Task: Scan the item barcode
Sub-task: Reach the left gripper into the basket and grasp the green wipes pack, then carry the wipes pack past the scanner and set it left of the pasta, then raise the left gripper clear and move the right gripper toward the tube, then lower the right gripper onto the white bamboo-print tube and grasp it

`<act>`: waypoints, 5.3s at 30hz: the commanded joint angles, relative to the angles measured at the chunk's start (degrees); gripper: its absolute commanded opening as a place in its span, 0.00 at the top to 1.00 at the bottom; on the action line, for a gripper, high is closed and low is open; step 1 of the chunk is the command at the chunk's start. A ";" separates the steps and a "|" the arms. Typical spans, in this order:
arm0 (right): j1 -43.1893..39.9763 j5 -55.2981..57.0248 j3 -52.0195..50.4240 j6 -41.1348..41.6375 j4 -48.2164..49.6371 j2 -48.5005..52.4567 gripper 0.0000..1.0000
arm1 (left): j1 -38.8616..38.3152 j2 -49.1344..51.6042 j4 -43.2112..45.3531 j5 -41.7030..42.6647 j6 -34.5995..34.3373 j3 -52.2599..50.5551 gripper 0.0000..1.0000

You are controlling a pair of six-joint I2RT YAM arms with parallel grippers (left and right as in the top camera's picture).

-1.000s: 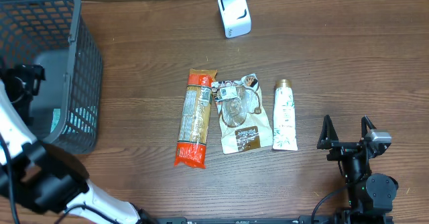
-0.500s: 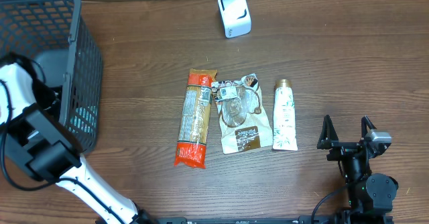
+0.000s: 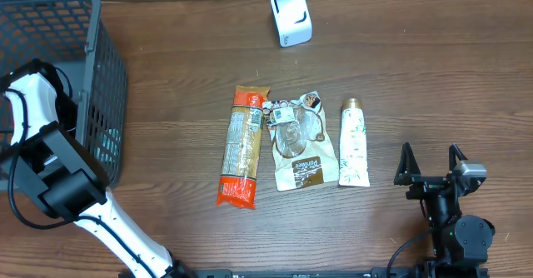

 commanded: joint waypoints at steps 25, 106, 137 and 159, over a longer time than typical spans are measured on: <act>-0.26 0.35 -0.59 -0.17 0.24 -0.50 0.00 | 0.00 1.92 -15.28 9.49 22.97 34.64 0.96; -0.26 -7.76 -0.57 1.55 1.29 -0.50 0.00 | -41.13 -36.72 -5.60 4.09 45.70 26.32 0.00; 18.18 -11.67 70.20 -6.67 -49.79 85.70 0.00 | -41.13 -43.25 -5.64 3.89 45.70 26.23 0.00; 22.84 7.58 67.14 11.39 -50.34 99.16 0.18 | -41.13 -43.21 -5.64 3.89 45.70 26.18 0.00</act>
